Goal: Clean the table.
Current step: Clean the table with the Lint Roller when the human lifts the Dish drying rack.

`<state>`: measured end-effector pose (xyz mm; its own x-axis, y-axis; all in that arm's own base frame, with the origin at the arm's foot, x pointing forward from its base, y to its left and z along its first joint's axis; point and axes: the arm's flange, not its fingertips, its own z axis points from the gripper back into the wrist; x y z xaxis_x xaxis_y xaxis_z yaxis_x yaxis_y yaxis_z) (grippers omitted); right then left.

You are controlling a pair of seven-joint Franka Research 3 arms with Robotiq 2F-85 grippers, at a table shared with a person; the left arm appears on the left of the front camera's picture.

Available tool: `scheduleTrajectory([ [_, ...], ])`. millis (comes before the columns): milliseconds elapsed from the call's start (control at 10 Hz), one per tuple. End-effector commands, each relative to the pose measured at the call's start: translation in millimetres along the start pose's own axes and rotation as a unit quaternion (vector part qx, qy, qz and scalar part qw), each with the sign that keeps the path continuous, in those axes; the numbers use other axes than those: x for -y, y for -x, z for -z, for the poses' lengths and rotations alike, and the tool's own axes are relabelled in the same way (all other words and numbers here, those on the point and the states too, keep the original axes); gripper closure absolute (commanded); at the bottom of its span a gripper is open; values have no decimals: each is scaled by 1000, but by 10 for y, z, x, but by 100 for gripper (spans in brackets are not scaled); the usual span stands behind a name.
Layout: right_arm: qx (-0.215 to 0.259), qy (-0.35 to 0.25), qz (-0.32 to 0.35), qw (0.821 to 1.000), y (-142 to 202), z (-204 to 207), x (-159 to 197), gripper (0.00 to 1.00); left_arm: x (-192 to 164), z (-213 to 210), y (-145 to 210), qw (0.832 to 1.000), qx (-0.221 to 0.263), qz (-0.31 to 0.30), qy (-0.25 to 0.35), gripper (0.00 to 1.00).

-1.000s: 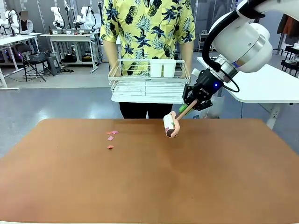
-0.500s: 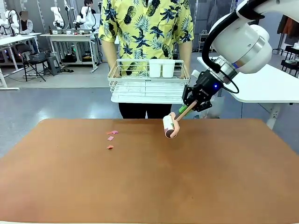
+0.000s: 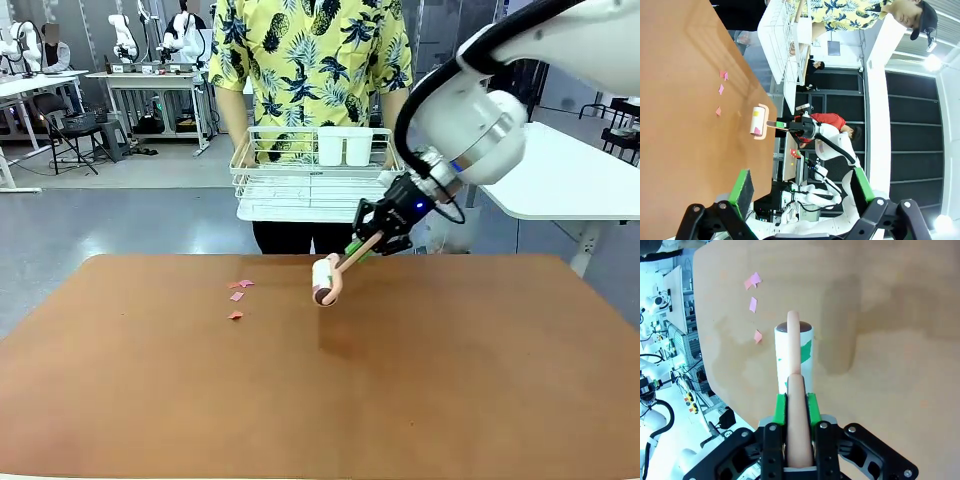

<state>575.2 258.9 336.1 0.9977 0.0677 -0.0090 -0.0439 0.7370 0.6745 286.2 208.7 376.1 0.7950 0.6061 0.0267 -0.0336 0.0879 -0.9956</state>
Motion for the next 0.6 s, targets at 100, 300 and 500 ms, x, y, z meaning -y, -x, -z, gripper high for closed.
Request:
scheduleTrajectory([
  [100, -3, -28, 51, 998, -254, 410, -159, 79, 10, -42, 23, 1000, -6, 11, 3, 0],
  [300, -9, -41, 57, 998, -261, 553, -140, 79, 10, -42, 23, 1000, -6, 11, 3, 0],
  [500, -8, -44, 62, 997, -246, 629, -88, 79, 10, -42, 23, 1000, -6, 11, 3, 0],
])
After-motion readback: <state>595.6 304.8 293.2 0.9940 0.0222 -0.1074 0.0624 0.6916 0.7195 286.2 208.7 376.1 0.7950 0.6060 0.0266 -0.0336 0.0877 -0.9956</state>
